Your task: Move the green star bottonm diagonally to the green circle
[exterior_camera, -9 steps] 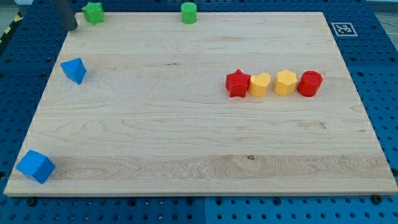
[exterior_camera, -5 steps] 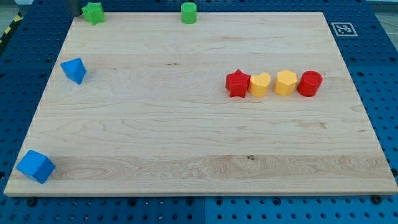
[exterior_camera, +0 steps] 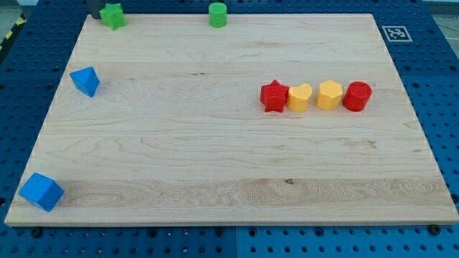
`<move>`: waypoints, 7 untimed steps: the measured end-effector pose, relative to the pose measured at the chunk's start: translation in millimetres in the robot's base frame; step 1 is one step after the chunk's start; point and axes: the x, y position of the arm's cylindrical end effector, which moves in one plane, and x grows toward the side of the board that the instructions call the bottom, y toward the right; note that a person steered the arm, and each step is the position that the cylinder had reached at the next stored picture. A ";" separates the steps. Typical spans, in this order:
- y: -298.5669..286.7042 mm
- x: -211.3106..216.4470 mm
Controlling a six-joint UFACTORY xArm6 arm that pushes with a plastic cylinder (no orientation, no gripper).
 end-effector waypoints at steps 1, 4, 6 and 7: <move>7.7 0.1; 52.9 1.2; 93.0 13.8; 93.1 48.3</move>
